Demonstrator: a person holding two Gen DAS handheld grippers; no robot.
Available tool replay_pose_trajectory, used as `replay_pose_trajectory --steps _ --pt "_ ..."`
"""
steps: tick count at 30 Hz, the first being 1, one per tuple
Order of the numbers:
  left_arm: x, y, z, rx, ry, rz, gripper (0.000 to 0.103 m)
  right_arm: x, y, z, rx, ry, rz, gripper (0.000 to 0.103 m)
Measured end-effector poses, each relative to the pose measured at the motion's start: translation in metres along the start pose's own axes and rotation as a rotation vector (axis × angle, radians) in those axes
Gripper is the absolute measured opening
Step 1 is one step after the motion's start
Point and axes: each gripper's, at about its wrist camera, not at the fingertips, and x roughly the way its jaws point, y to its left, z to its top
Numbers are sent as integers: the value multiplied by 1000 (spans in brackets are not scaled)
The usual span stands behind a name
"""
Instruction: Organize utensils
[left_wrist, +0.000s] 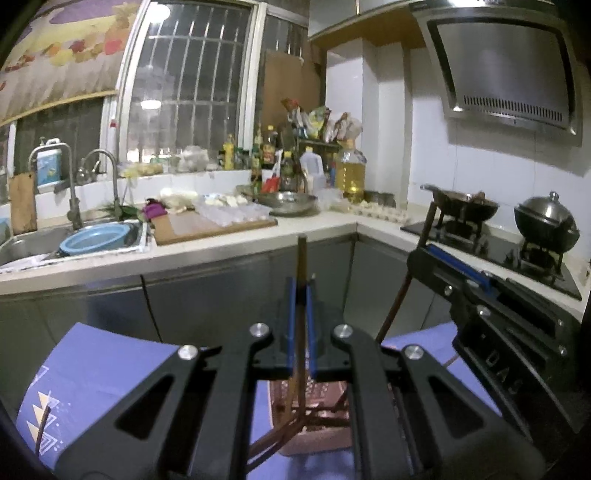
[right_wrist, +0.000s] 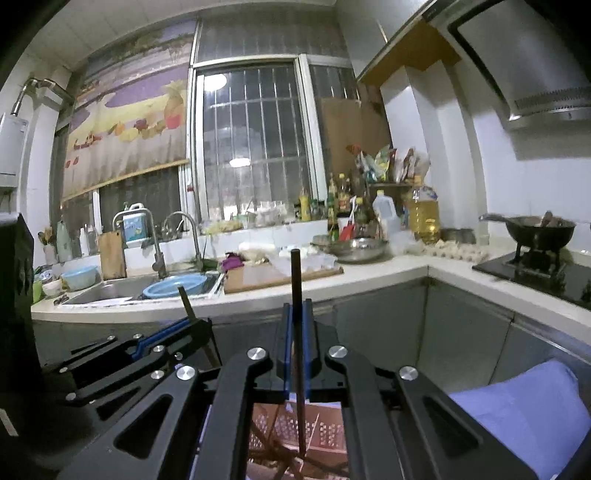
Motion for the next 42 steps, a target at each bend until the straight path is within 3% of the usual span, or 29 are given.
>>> replay_pose_trajectory --steps 10,12,19,21,22,23,30,36,39,42 --pt "16 1 -30 8 125 -13 5 3 6 -31 -22 120 -4 5" --pt "15 -2 -33 35 119 7 5 4 5 -38 -25 147 -10 5" --pt "16 -6 -30 49 179 23 6 -5 10 -35 -34 203 17 6" --pt "6 -2 -23 41 160 32 22 -11 11 -32 -12 205 31 6" --pt "0 0 -19 35 140 37 36 -14 11 -30 -3 202 33 6" --pt "-8 3 -15 27 117 43 40 -17 11 -27 4 199 33 6" --pt "-71 28 19 -59 8 16 40 -54 19 -10 20 140 64 7" --pt "-119 43 17 -116 -35 -18 40 -88 23 -8 44 111 99 7" --pt "-139 47 1 -125 -39 -33 46 -113 24 -19 77 97 134 15" --pt "-151 49 -23 -122 -7 -29 49 -138 23 -44 141 106 153 44"
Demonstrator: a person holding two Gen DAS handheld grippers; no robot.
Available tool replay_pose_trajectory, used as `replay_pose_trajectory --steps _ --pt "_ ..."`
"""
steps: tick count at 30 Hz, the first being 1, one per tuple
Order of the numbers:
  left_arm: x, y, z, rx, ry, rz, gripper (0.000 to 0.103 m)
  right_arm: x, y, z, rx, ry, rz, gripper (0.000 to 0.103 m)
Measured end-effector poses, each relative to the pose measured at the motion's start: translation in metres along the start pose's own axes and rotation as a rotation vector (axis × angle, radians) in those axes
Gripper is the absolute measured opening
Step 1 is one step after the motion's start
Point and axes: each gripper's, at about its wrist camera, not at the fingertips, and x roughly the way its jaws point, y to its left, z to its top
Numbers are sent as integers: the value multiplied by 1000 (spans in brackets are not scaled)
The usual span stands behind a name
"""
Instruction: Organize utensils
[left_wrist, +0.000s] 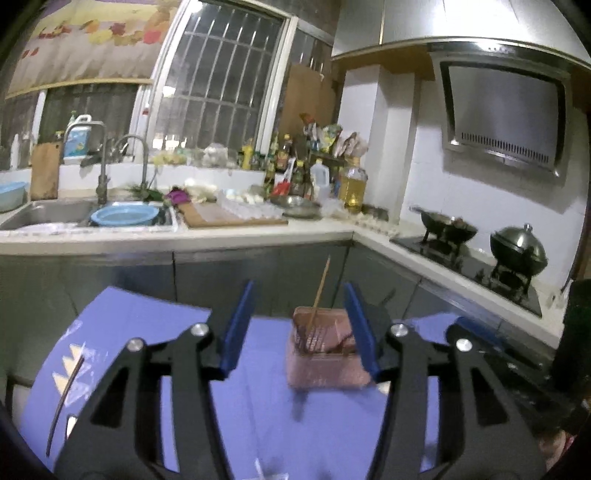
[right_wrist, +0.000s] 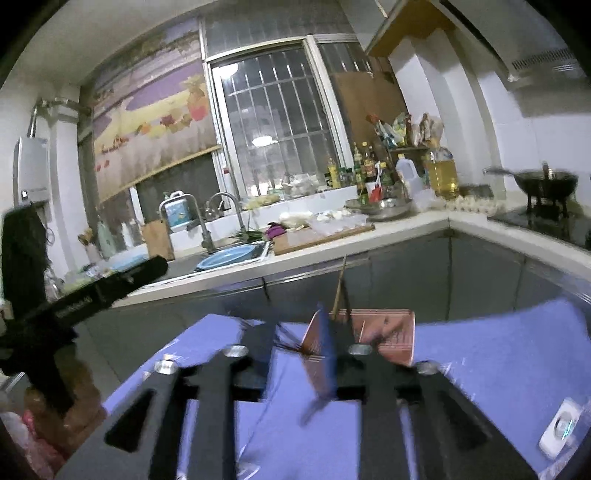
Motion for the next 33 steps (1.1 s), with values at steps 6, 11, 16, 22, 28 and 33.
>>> replay_pose_trajectory --steps 6,11,16,22,28,33 --pt "1 -6 -73 46 187 36 49 -28 0 -70 94 86 -55 48" --pt "6 -19 -115 110 296 95 63 -31 -8 -114 221 209 -113 48" --pt "3 -20 -125 123 311 154 79 -41 -8 -118 254 205 -158 49" --pt "3 -17 -133 97 347 186 85 -47 -3 -123 246 206 -148 55" --pt "-6 -16 -133 93 325 189 97 -42 -1 -127 260 232 -142 56" --pt "-4 -12 -133 95 349 193 97 -41 2 -127 264 240 -142 56"
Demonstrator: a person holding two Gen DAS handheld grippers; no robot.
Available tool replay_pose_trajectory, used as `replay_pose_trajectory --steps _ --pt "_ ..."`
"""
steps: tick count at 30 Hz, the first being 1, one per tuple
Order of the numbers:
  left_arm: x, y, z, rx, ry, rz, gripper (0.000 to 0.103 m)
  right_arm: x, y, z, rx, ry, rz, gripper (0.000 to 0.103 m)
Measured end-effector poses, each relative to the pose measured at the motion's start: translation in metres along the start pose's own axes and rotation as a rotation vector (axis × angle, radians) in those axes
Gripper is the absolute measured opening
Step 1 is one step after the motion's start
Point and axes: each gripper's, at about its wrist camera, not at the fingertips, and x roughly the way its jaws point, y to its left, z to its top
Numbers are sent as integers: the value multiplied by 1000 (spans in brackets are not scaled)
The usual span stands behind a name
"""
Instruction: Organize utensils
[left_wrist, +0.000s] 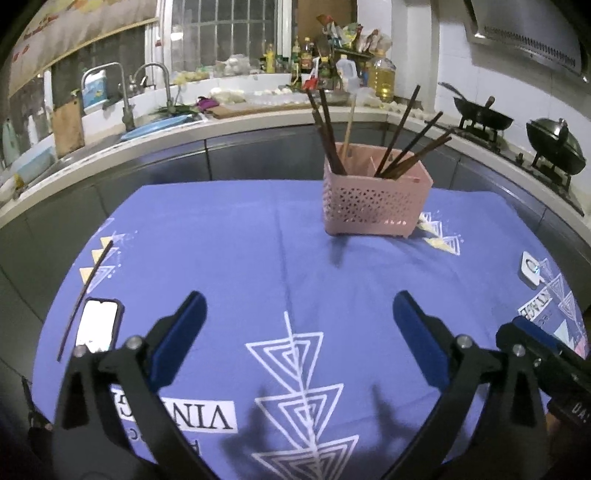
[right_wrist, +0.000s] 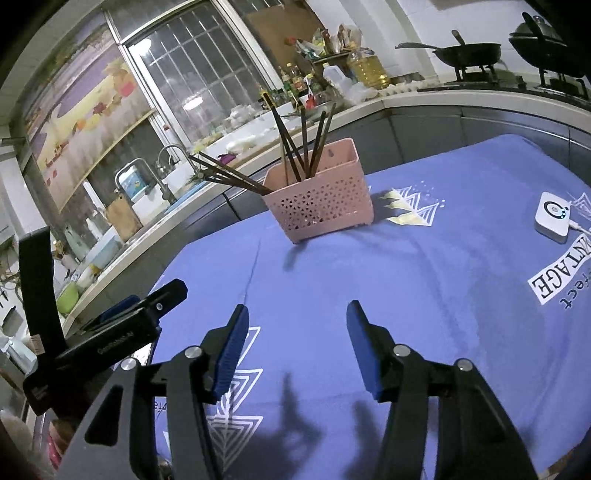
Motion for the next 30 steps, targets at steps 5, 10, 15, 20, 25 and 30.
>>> replay_pose_trajectory --steps 5,10,15,20,25,30 --pt "-1 -3 -1 16 1 -7 97 0 1 1 -1 0 0 56" --pt "-10 -2 4 16 -30 -6 97 -2 3 2 -4 -11 -3 57" --pt "-20 0 10 -1 -67 -31 97 -1 1 4 2 -8 -2 57" --pt "-22 -6 19 31 -86 2 97 -1 3 12 -23 1 -2 57" --pt "-22 -12 25 60 -89 69 97 -11 7 26 -35 -34 20 59" --pt "-25 -14 26 62 -102 98 97 -17 12 32 -44 -58 36 60"
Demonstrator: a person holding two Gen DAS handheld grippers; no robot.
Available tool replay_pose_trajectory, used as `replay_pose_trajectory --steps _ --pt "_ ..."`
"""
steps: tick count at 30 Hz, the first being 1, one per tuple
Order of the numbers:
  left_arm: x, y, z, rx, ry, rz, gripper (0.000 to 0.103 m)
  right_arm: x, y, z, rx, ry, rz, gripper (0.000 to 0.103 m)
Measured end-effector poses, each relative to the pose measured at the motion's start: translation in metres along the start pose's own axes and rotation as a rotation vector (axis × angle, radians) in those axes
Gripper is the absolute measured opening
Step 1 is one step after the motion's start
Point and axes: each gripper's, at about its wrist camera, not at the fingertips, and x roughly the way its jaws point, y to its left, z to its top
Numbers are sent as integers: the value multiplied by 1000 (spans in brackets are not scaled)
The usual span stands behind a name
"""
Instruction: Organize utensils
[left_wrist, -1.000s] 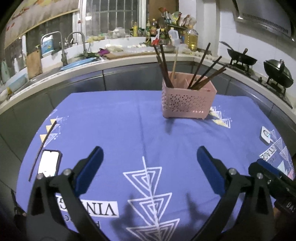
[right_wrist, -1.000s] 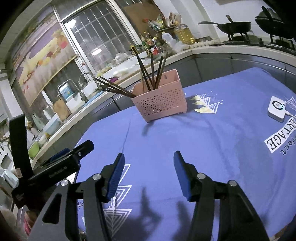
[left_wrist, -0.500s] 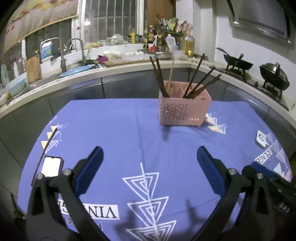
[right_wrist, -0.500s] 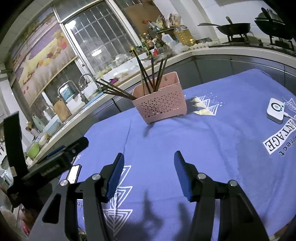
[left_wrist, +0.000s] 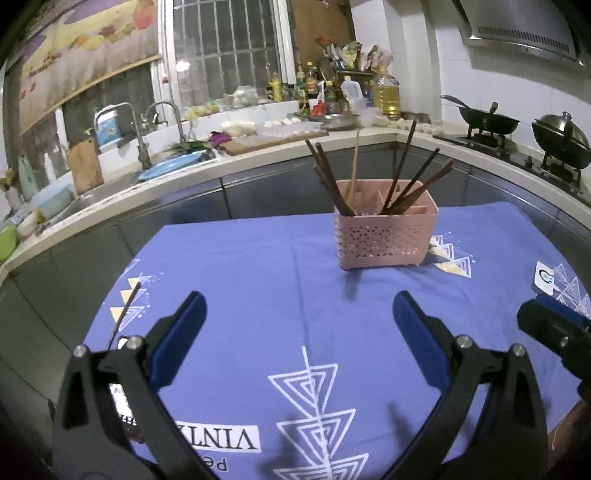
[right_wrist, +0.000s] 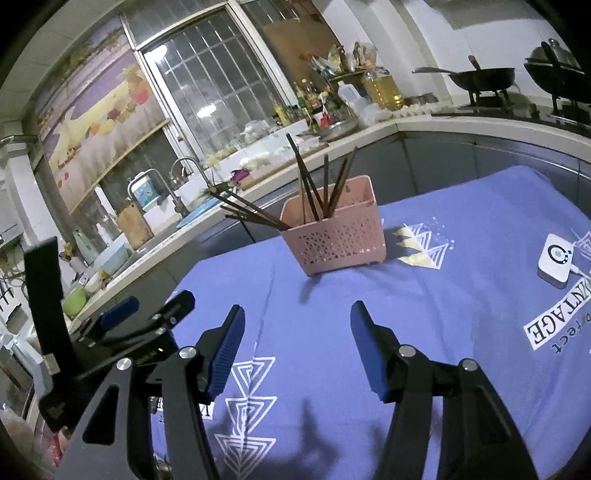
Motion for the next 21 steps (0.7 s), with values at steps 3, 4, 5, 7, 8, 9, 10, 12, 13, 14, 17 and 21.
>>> replay_pose_trajectory --steps 3,4,5,7,8,9,10,12,13,14,17,21 --pt "0 1 0 -7 6 8 97 1 2 1 -1 4 4 61" --pt "0 1 1 -8 9 7 97 1 2 2 0 4 5 61" --pt "0 1 1 -8 12 7 97 1 3 2 1 5 6 61" --pt "0 2 1 -10 12 11 97 2 4 3 0 6 8 61" --pt "0 3 1 -12 11 13 97 2 5 3 -1 5 9 61" --pt "0 3 2 -13 12 15 97 1 5 3 -1 5 9 61" --pt "0 4 2 -15 13 16 97 1 6 4 -2 5 9 61" --pt "0 6 1 -22 16 21 97 1 7 5 -5 3 10 61" --pt "0 7 1 -24 16 24 97 1 7 5 -7 2 11 61" --pt "0 8 2 -28 14 31 97 1 7 6 -8 1 11 61" --pt "-2 10 2 -36 5 42 97 0 8 6 -9 -2 12 61" --pt "-5 10 3 -36 -3 58 97 -1 8 6 -11 -3 13 61"
